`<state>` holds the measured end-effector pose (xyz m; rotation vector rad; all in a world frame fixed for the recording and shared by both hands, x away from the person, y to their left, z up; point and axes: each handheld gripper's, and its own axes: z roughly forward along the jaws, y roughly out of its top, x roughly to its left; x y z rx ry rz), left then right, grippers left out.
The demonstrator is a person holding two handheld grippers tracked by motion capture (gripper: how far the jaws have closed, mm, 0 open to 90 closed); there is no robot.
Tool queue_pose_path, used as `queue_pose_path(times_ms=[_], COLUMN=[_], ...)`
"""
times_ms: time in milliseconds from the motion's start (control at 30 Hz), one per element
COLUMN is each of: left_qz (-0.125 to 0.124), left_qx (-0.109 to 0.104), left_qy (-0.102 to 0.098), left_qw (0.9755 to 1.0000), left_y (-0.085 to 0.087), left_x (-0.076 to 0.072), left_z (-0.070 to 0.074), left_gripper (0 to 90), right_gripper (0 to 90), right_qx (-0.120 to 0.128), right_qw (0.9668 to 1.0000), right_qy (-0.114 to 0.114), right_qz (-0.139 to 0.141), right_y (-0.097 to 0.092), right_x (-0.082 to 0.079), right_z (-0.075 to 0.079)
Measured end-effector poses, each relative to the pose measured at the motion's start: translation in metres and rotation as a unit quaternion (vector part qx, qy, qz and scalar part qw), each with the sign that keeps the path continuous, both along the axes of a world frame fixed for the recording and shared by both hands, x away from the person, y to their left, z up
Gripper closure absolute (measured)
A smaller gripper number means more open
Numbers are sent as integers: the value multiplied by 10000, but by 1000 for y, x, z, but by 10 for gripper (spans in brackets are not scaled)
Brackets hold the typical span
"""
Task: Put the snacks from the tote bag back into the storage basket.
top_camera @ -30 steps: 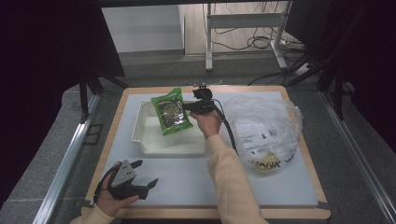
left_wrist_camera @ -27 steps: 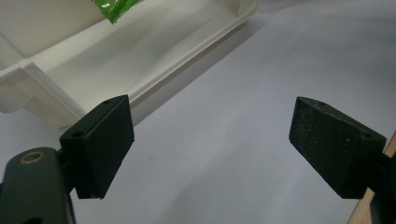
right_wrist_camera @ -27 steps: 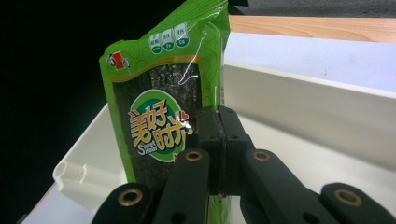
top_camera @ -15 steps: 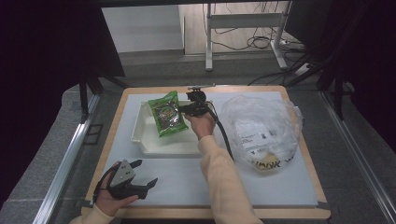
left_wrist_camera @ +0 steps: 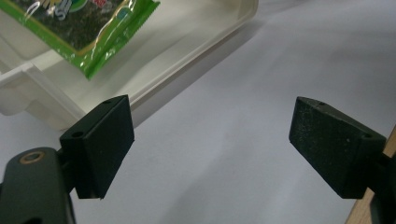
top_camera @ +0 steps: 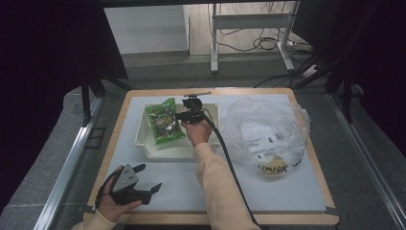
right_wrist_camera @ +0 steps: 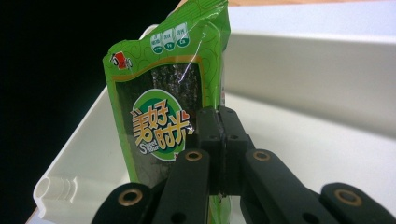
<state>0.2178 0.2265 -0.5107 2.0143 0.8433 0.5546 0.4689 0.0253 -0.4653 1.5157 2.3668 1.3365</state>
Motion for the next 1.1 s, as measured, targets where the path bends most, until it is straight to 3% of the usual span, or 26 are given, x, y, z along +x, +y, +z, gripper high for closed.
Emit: queue_pose_path(times_ms=[500, 767, 967, 1100], left_qz=[0, 2, 3, 6], left_qx=[-2, 4, 15, 17], left_qy=[-9, -1, 5, 1], left_qw=[10000, 10000, 10000, 10000], left_y=[1, 1, 1, 1], left_x=[0, 0, 0, 0], left_z=[0, 0, 0, 0], left_gripper=[141, 141, 141, 141], right_gripper=[895, 876, 799, 636], right_qx=[-112, -341, -465, -536], right_qw=[9994, 9987, 9982, 9980], right_qy=[282, 318, 357, 336], right_qz=[-182, -213, -115, -29], right_y=[12, 17, 19, 19], right_x=[-1, -1, -1, -2], right_z=[-25, -36, -42, -42])
